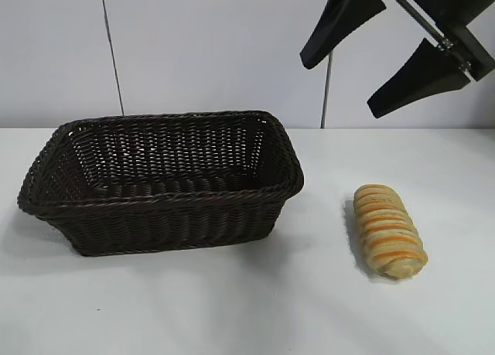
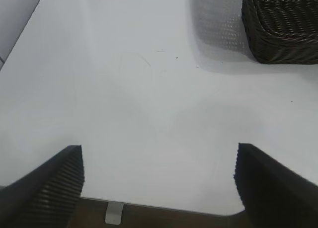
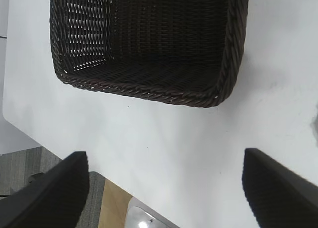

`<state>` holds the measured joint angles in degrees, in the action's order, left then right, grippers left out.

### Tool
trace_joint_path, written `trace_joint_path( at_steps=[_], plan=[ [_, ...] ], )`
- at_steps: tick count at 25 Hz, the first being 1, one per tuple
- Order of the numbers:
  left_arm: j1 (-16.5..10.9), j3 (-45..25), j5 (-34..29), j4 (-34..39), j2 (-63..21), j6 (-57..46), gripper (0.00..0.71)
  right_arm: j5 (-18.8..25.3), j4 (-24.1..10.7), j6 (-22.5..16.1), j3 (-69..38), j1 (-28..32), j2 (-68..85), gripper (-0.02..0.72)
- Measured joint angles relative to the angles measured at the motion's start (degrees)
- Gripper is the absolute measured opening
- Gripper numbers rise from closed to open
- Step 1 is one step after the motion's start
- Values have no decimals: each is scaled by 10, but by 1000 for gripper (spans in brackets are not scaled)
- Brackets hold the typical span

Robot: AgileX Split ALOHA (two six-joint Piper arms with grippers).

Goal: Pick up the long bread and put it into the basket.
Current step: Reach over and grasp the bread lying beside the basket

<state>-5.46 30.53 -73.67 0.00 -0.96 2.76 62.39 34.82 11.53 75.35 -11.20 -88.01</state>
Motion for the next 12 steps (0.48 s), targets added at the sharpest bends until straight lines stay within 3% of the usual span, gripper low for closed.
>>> trace_joint_path(
  at_steps=[3,8,10,12],
  plan=[
    [1,0,0,0,0,0,602,51,-67,-43,84,0,0,578],
    [1,0,0,0,0,0,602,84,-248,-133,195,0,1,578],
    [1,0,0,0,0,0,602,86,-294,-148,203,0,1,578],
    [1,0,0,0,0,0,602,89,-316,-152,203,0,-3,578]
  ],
)
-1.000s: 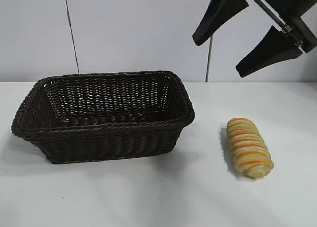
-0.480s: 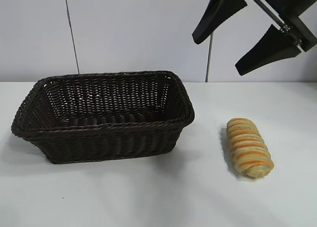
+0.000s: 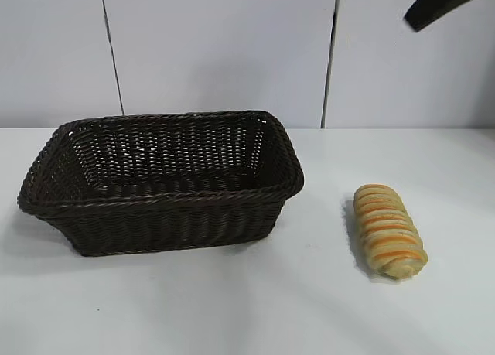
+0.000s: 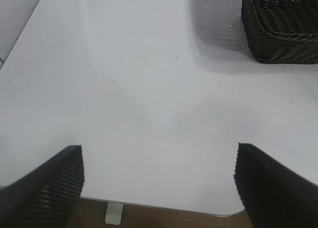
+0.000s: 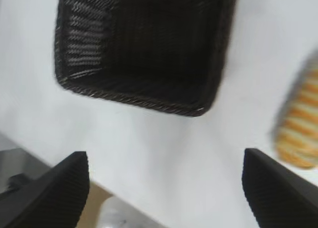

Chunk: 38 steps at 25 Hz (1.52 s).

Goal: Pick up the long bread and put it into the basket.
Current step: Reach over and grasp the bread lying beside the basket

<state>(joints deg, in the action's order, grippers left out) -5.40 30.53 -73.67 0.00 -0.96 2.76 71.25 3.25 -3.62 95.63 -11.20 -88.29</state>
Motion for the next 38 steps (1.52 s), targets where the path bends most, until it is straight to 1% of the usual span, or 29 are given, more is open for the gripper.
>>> trace_joint_path(
  at_steps=[2,6,12,18,25,27,31,33,36,38],
  plan=[
    [0,0,0,0,0,0,602,1,-5,-2,-1,0,-9,578],
    [0,0,0,0,0,0,602,2,9,-2,-18,0,-43,578],
    [0,0,0,0,0,0,602,-2,10,-4,-29,0,-123,578],
    [0,0,0,0,0,0,602,-6,-2,-15,-29,0,-200,578],
    [0,0,0,0,0,0,602,-9,-2,-24,-29,0,-268,578],
    [0,0,0,0,0,0,602,-16,-2,-25,-29,0,-277,578],
    [0,0,0,0,0,0,602,-54,-3,-38,-29,0,-282,578],
    [0,0,0,0,0,0,602,-66,-3,-41,-29,0,-285,578],
    [0,0,0,0,0,0,602,-64,-3,-42,-29,0,-299,578],
    [0,0,0,0,0,0,602,-52,-2,-43,-29,0,-313,578]
  ],
)
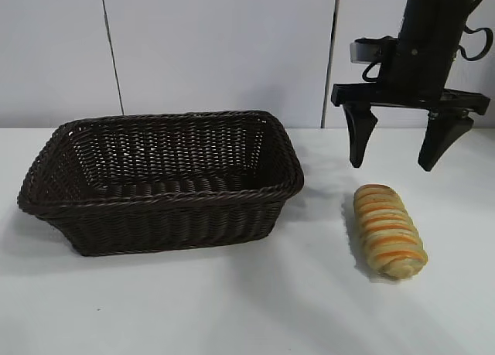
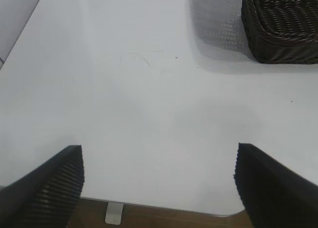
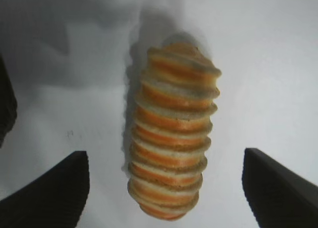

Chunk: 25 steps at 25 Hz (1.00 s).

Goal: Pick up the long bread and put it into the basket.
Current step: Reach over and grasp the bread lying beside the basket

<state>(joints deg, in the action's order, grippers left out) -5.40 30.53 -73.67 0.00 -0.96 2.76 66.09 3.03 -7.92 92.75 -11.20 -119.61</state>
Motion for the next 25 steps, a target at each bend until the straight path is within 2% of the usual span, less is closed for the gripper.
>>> trace_joint_path(
  at_steps=[6,12,19,25],
  plan=[
    [0,0,0,0,0,0,602,7,0,0,-18,0,-11,578],
    [0,0,0,0,0,0,602,-44,2,0,-65,0,-11,578],
    [0,0,0,0,0,0,602,-106,4,0,-72,0,-11,559],
    [0,0,0,0,0,0,602,-119,4,0,-76,0,-13,535]
  ],
)
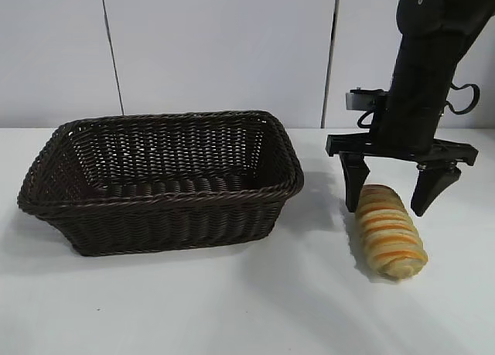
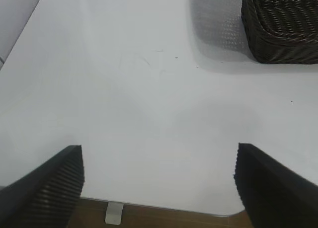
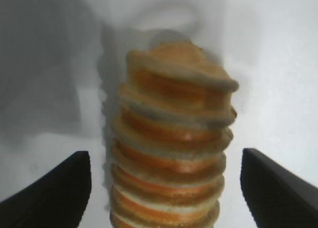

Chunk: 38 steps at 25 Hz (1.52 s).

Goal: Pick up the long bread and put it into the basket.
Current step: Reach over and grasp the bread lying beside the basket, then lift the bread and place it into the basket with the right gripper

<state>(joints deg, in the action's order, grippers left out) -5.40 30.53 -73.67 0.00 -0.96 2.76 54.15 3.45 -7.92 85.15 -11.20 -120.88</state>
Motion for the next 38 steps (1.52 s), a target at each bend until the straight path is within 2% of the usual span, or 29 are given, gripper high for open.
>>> trace_joint_path(
  at_steps=[2,7,9,13,16,21,23,30,34,38],
  plan=[
    [0,0,0,0,0,0,602,-1,-3,-1,0,0,0,463],
    [0,0,0,0,0,0,602,-3,-7,-7,-1,0,-1,114],
    [0,0,0,0,0,0,602,-3,-7,-8,-1,0,-1,68],
    [0,0,0,0,0,0,602,6,-7,-8,0,0,5,62],
    [0,0,0,0,0,0,602,37,-18,-6,26,0,31,60],
    [0,0,0,0,0,0,602,131,-59,0,119,0,90,52],
    [0,0,0,0,0,0,602,154,-67,5,163,0,110,52],
    [0,0,0,0,0,0,602,168,-71,8,250,0,174,43],
    [0,0,0,0,0,0,602,171,-43,22,251,-9,173,43],
    [0,0,0,0,0,0,602,129,-5,37,251,-55,173,43]
  ],
)
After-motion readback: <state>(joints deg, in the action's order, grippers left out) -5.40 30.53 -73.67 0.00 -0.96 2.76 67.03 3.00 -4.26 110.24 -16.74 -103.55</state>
